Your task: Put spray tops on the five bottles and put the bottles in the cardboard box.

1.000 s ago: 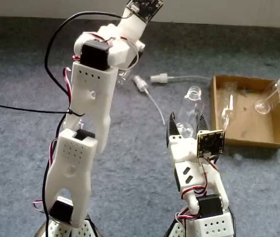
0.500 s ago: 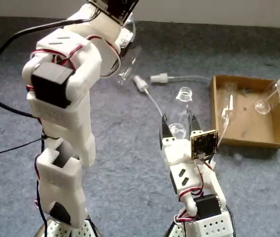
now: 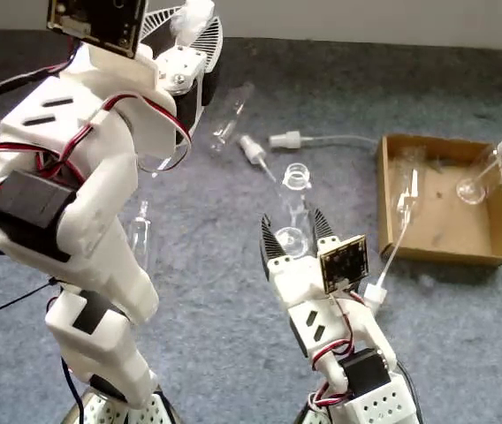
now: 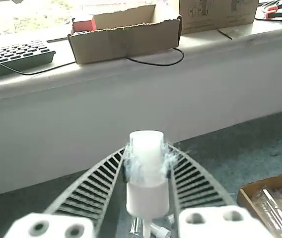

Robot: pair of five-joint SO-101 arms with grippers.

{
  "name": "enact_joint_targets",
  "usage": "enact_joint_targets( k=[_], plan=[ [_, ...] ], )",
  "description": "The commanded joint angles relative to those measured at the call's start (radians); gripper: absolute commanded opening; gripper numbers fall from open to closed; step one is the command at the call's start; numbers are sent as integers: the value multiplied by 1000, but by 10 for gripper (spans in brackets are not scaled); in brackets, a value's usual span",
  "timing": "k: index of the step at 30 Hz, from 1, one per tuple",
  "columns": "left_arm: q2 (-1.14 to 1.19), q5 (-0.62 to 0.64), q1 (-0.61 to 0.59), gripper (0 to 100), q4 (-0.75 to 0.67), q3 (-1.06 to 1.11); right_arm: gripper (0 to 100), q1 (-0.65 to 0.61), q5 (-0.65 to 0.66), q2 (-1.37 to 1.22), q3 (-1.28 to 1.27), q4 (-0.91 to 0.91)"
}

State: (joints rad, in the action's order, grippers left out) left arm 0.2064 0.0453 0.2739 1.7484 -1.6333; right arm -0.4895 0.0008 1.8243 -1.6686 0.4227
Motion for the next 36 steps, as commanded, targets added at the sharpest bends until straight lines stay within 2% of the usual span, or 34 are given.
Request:
enact_joint_targets(
  k=[1, 6, 22, 25, 29, 34, 36],
  plan=[
    [-45, 112, 21, 5, 5, -22, 188, -13, -6, 12, -173, -5],
    [-47, 218, 16, 5, 8, -25, 188, -13, -8, 12, -173, -5],
    [-205, 219, 15, 5, 12, -2, 188, -7, -8, 12, -173, 2],
    [-274, 218, 13, 5, 12, 99, 188, -7, -8, 7, -173, 2],
    [-421, 150, 13, 5, 9, 363, 188, -7, -6, 4, -173, 2],
    [-598, 152, 13, 5, 3, 644, 188, -7, -6, 10, -173, 2],
    [-638, 152, 13, 5, -41, 730, 188, -10, -5, 10, -173, 2]
  ],
)
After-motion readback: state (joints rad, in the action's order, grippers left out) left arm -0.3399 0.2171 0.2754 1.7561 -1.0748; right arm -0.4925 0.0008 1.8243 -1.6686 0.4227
